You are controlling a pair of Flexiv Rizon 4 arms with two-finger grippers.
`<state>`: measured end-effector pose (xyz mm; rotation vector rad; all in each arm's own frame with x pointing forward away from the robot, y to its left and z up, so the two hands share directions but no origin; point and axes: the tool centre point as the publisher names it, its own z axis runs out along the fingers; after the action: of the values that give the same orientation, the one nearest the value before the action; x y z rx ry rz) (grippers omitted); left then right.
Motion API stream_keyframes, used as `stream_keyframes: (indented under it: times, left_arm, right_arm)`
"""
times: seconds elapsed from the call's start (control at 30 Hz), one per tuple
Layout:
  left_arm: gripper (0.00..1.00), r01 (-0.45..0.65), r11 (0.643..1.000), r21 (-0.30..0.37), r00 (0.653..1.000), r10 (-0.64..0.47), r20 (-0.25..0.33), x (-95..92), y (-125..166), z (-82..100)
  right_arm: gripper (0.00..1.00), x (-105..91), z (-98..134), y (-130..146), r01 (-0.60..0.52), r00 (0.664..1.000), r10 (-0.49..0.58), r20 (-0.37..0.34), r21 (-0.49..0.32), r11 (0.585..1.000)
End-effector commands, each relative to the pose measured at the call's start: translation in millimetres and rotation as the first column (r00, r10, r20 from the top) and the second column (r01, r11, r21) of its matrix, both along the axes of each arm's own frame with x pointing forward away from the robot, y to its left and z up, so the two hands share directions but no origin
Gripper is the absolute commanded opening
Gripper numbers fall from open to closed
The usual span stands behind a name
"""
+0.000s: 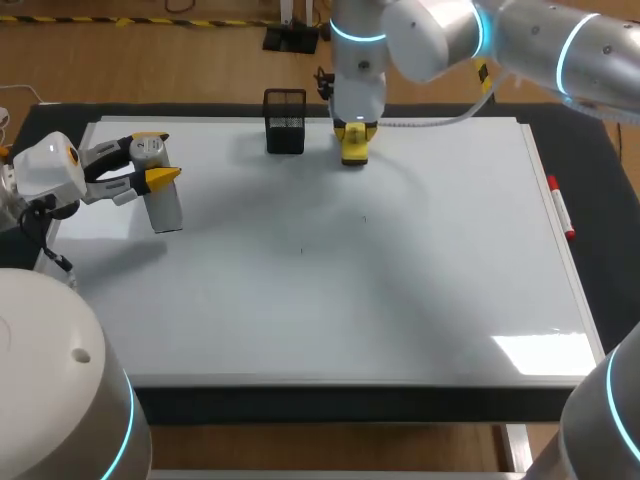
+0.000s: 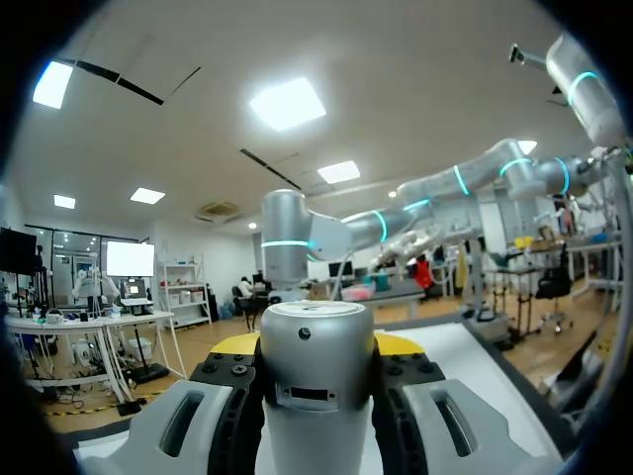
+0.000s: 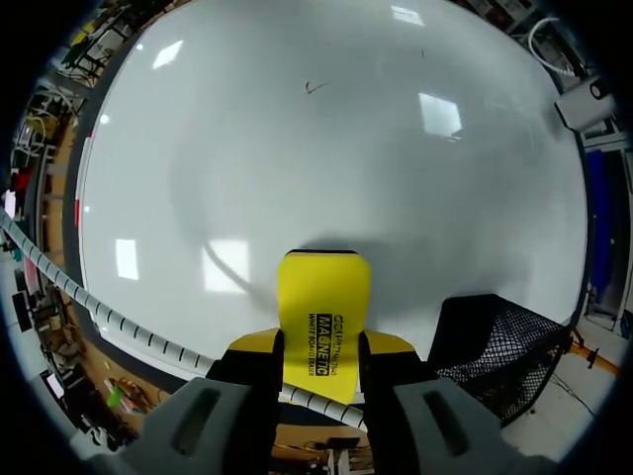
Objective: Pick up the inspection probe, press it on each red-marked spot on the whiteboard one by one, put down the probe, pick up the eraser, and wipe off all the red marks.
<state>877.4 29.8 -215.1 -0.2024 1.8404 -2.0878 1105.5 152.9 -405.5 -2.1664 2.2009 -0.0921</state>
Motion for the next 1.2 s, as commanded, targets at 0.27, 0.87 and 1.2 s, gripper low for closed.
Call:
stream_keyframes:
  times: [0.27, 0.87, 1.2]
  left_arm:
    - [0.0, -0.001, 1.0, -0.001, 1.0, 0.001, 0.001, -0.5, 0, 0.8]
    - [0.0, -0.001, 1.0, -0.001, 1.0, 0.001, 0.001, -0.5, 0, 0.8]
    - [0.0, -0.001, 1.0, -0.001, 1.0, 0.001, 0.001, -0.5, 0, 0.8]
  right_arm:
    - [0.34, 7.0, -4, 1, -0.038, 0.999, 0.038, 0.01, -0.018, 0.999]
    - [1.0, 3.5, 10, -29, 0.111, 0.994, -0.112, -0.014, -0.034, 0.993]
    - [1.0, 4.5, 30, -48, 0.443, 0.891, -0.432, -0.14, 0.066, 0.894]
